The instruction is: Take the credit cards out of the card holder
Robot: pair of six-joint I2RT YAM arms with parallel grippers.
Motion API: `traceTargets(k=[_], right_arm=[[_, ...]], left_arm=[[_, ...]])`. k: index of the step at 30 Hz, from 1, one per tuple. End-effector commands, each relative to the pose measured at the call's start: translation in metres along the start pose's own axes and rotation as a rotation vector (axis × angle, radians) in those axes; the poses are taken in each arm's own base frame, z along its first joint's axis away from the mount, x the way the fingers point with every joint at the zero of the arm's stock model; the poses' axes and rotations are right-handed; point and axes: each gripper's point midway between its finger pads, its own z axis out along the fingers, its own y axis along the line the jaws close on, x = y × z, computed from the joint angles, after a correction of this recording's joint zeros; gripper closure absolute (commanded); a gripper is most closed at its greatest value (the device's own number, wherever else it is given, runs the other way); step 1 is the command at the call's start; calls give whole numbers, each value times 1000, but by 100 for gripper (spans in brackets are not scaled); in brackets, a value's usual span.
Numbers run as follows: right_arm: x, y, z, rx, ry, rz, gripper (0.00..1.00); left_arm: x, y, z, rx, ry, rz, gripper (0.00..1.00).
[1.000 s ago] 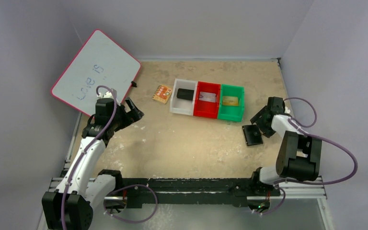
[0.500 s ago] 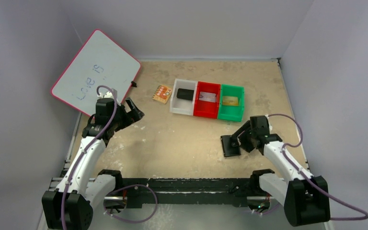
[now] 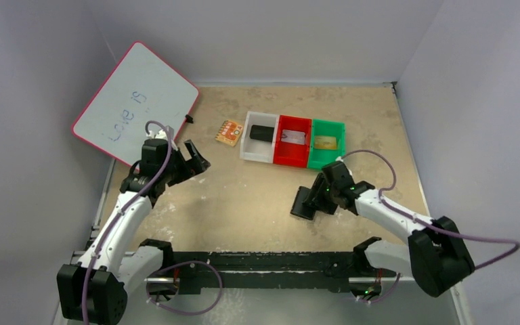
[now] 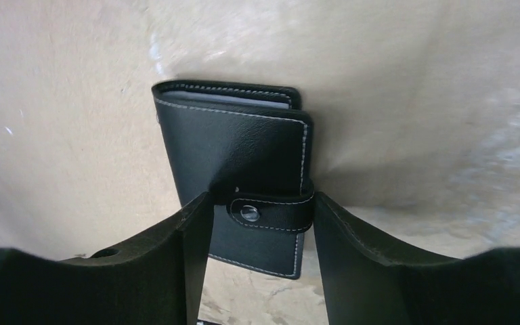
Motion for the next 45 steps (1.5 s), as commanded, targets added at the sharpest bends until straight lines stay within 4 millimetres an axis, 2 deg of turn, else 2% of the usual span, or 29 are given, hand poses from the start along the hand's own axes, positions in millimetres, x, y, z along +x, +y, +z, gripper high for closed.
traceTargets(k=[1, 8, 12, 14, 16, 20, 25, 27, 31, 34, 39, 45], right_arm=[[-1, 39, 6, -15, -38, -135, 43], [43, 116, 27, -64, -5, -365, 48], [57, 135, 35, -17, 5, -496, 46], [58, 160, 27, -70, -6, -519, 40], [52, 171, 13, -112, -37, -519, 35], [37, 169, -4, -101, -100, -507, 28], [29, 160, 9, -33, -140, -561, 36], [33, 161, 14, -36, -124, -578, 38], [37, 168, 15, -73, -112, -598, 42], [45, 172, 16, -122, -88, -602, 43], [52, 181, 22, -161, -81, -612, 42], [63, 167, 36, -70, -72, -615, 45]], left_arm=[[7, -17, 3, 62, 5, 36, 5], [27, -32, 9, 81, 27, 14, 8], [34, -34, 13, 74, 41, 13, 10], [38, -36, 16, 75, 49, 12, 10], [45, -42, 19, 89, 63, 9, 11], [63, -59, 30, 94, 81, 35, 12], [86, -67, 51, 105, 71, 7, 18], [99, -68, 57, 105, 77, -12, 21], [118, -82, 63, 104, 78, 11, 25], [135, -74, 71, 50, 90, 36, 32], [146, -72, 74, 77, 62, -2, 39], [162, -70, 78, 83, 84, 18, 45]])
